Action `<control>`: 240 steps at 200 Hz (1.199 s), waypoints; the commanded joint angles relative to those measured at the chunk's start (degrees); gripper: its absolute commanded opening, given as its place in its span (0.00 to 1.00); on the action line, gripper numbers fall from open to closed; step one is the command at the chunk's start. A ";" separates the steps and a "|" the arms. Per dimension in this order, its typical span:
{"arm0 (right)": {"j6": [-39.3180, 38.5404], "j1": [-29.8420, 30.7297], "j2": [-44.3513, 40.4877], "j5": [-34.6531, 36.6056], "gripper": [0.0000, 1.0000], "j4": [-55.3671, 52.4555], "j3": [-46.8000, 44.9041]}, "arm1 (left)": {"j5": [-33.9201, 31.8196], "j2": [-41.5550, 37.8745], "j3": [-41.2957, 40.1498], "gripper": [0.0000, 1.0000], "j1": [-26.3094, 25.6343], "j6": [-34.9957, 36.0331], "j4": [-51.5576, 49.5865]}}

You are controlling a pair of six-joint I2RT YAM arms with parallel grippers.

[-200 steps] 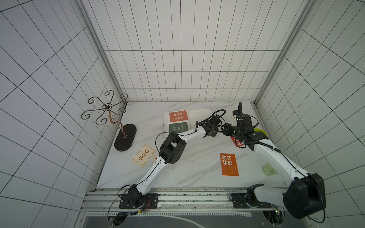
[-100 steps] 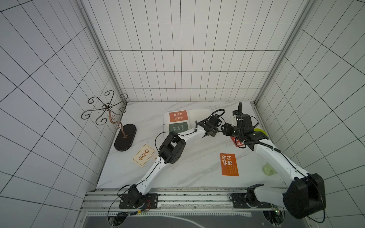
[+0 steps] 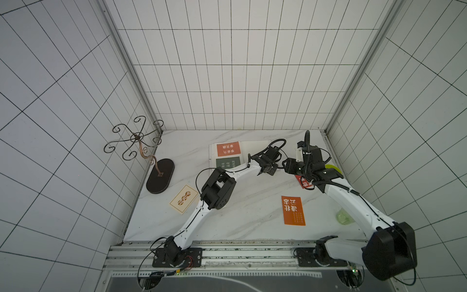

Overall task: Place the photos into the photo albums
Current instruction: Turn the page of the photo album at the center of the board.

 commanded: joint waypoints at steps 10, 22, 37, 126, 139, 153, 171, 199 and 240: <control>0.75 -0.45 -0.01 -1.67 0.48 0.70 -1.47 | 3.46 -9.89 -8.34 0.00 -0.11 0.26 2.95; 1.17 -0.45 0.16 -2.17 0.48 1.48 -1.78 | 3.72 -13.53 -12.75 0.00 -0.11 0.25 5.38; 1.69 -0.45 0.73 -3.10 0.48 2.77 -2.12 | 3.20 -18.10 -17.69 0.00 0.02 -0.15 7.73; 4.54 -0.10 8.50 -10.02 0.48 5.13 2.68 | 1.58 -43.14 -50.37 0.00 9.81 -17.73 29.63; 4.50 -0.11 8.74 -9.78 0.48 5.60 2.87 | 0.25 -45.86 -54.00 0.00 11.12 -19.72 32.52; 4.63 -0.09 9.28 -9.61 0.48 5.92 3.10 | -0.72 -48.38 -56.73 0.00 12.87 -22.15 34.09; 4.41 -0.10 10.55 -9.65 0.48 5.09 4.24 | -1.36 -51.50 -59.93 0.00 15.16 -24.54 35.25; 4.53 -0.09 11.27 -9.96 0.48 3.28 5.57 | -2.32 -54.46 -63.70 0.00 18.20 -27.02 35.29; 5.67 0.01 9.13 -8.58 0.48 3.43 3.74 | 0.13 -55.21 -66.44 0.13 23.08 -31.41 32.44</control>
